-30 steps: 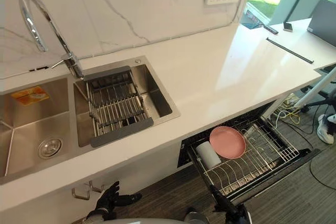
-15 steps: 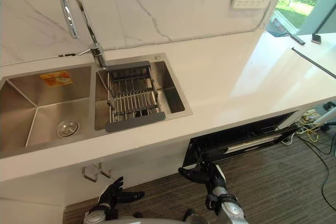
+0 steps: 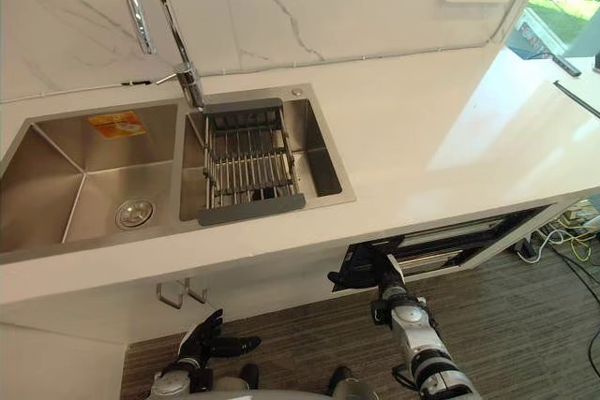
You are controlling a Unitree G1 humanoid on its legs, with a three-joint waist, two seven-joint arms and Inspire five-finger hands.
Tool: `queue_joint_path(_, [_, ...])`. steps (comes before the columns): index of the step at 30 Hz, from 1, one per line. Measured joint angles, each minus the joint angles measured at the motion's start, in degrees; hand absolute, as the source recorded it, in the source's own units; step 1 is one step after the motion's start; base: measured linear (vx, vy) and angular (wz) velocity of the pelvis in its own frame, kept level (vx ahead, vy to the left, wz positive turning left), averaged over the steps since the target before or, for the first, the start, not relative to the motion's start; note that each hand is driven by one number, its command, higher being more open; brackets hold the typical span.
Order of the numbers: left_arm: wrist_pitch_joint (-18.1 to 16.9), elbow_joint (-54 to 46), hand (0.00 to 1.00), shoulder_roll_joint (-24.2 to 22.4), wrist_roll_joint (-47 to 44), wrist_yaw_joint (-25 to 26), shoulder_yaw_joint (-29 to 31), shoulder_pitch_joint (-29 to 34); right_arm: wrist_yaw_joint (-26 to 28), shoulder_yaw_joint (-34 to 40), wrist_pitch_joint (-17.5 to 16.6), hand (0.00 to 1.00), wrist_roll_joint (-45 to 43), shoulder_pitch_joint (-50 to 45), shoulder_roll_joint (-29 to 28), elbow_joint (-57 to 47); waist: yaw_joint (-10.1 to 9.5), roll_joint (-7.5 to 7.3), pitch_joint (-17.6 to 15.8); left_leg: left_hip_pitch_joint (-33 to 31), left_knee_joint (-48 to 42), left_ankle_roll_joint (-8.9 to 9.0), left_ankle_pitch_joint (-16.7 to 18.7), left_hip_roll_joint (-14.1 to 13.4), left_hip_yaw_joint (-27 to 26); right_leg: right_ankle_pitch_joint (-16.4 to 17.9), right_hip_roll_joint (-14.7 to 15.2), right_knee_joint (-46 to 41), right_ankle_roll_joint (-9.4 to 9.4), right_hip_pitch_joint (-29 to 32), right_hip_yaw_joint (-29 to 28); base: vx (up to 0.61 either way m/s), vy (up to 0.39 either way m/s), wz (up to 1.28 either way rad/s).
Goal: Walk over to the sink, pick up the cup, carry it to the dishwasher, place the cup inside the dishwasher, then close the dishwasher door
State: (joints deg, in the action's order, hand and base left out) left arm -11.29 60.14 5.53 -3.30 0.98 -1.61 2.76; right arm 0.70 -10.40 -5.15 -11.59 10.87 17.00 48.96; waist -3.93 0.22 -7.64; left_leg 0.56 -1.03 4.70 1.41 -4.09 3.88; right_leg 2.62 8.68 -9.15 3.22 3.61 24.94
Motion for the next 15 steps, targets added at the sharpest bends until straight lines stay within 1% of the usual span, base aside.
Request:
queue_joint_path(3, [0.0, -0.2, 1.0, -0.1, -0.1, 0.1, -0.1, -0.3, 0.2, -0.2, 0.0, 1.0, 0.5, 1.0, 0.0, 0.0, -0.05, 0.47, -0.9, 0.0, -0.3, -0.33, 0.4, -0.1, -0.7, 0.0, -0.1, -0.3, -0.1, 0.4, -0.9, -0.07, -0.033, -0.16])
queue_joint_path(5, [0.1, -1.0, 1.0, -0.1, -0.1, 0.1, -0.1, -0.3, 0.7, -0.3, 0.0, 1.0, 0.5, 2.4, 0.0, -0.1, -0.06, 1.01, -1.6, 0.0, -0.6, -0.2, 0.7, -0.5, -2.2, 0.0, -0.6, -0.4, -0.48, 1.2, -2.3, -0.04, -0.03, -0.32])
queue_joint_path(9, [0.1, -1.1, 1.0, -0.1, -0.1, 0.2, -0.2, -0.3, 1.3, -0.6, 0.0, 1.0, 1.7, 2.3, 0.3, -1.3, 0.29, 1.21, -1.7, 0.1, -0.8, -0.23, 0.7, -1.2, -2.7, -0.1, -1.3, -0.6, -0.86, 1.5, -2.9, 0.04, -0.052, -0.12])
queue_joint_path(11, [0.3, -1.0, 1.0, -0.1, -0.1, 0.3, -0.5, -0.4, 1.7, -1.2, 0.3, 1.0, 1.8, -0.5, 1.1, -5.7, 0.48, 1.26, -1.8, 0.4, -0.8, -0.22, 0.7, -1.3, -2.8, -0.2, -1.5, -0.8, -1.38, 1.5, -3.0, 0.07, -0.039, -0.05])
queue_joint_path(12, [0.3, -1.0, 1.0, -0.1, -0.1, 0.3, -0.6, -0.4, 2.1, -1.2, 0.3, 1.0, 1.8, -2.9, 1.0, -9.2, 0.51, 1.27, -1.8, 0.6, -0.8, -0.22, 0.7, -1.3, -2.8, -0.2, -1.6, -0.8, -1.43, 1.5, -3.2, 0.05, -0.021, -0.09])
queue_joint_path(15, [0.5, -1.0, 1.0, -0.1, -0.1, 0.4, -1.0, -0.4, 3.7, -0.9, 0.2, 1.0, 1.7, -7.4, 0.5, -15.4, 0.93, 1.27, -1.8, 0.9, -1.2, -0.22, 0.6, -1.1, -2.8, -0.1, -1.5, -0.8, -1.3, 1.4, -4.0, 0.04, -0.006, -0.13])
